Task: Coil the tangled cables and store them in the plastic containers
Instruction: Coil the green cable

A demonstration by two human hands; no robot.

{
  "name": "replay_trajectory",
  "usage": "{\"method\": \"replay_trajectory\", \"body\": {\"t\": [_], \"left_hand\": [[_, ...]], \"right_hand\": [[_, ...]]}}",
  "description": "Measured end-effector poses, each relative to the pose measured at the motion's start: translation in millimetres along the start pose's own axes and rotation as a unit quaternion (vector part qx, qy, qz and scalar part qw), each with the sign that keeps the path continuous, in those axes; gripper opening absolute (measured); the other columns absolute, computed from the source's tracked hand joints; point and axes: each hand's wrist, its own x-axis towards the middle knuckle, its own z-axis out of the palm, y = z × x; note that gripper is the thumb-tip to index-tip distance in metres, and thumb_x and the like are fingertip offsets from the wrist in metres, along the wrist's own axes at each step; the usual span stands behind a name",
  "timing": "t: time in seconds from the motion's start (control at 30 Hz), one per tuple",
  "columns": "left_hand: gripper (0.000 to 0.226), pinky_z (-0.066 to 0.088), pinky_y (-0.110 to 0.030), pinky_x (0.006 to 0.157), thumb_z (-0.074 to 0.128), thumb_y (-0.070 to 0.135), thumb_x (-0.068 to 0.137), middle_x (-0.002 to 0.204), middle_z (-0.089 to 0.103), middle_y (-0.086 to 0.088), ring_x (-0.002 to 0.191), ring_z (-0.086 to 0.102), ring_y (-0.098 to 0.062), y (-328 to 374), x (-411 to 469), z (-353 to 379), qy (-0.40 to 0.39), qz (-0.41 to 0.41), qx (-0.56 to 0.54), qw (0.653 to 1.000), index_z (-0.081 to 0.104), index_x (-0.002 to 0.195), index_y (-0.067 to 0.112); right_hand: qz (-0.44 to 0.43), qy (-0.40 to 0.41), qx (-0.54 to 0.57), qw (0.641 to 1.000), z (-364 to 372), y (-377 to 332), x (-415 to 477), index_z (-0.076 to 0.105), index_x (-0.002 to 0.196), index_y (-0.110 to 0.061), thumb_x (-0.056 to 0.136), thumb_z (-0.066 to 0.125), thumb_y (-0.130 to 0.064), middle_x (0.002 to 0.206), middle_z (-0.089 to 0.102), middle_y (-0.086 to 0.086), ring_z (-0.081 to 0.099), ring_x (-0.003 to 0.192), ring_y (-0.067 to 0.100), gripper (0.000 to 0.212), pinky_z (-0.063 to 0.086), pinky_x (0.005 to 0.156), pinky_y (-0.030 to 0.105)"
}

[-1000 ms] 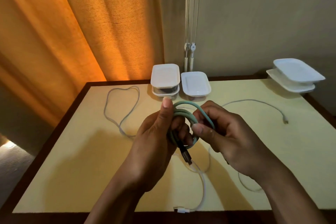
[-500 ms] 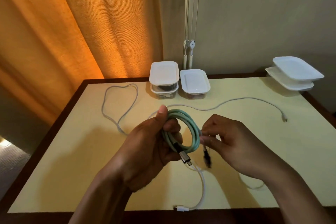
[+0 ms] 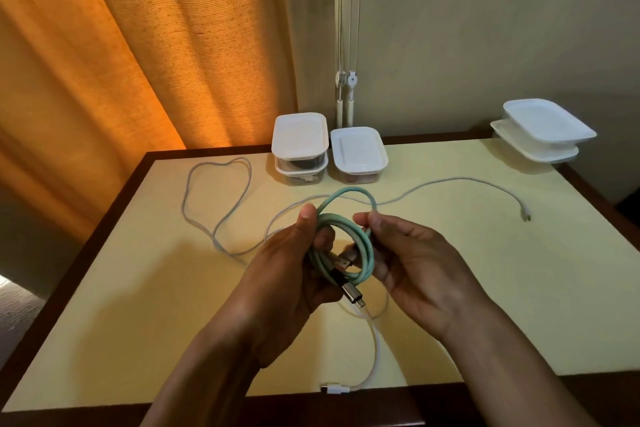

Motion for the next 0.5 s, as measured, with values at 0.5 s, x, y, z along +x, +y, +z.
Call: {"method": "replay_trajectory", "body": {"t": [0.5], "left_hand": [[0.049,0.059,-0.046,0.082,0.045,0.048,0.102,0.096,0.061,-0.024,0.091,0.072,-0.037,7,4,-9,0.034,-0.012,-0.031,0.999,0.052,0.104,-0.001]], "right_hand": [[-0.204,-0.138,-0.354,0.902,6,13,-39,0.058,0.126,-0.045,0.078,0.085,-0.020,0.108,0.064,-0.015,0.059,0.101,0.011,0.060,0.049,0.091,0.027]]}}
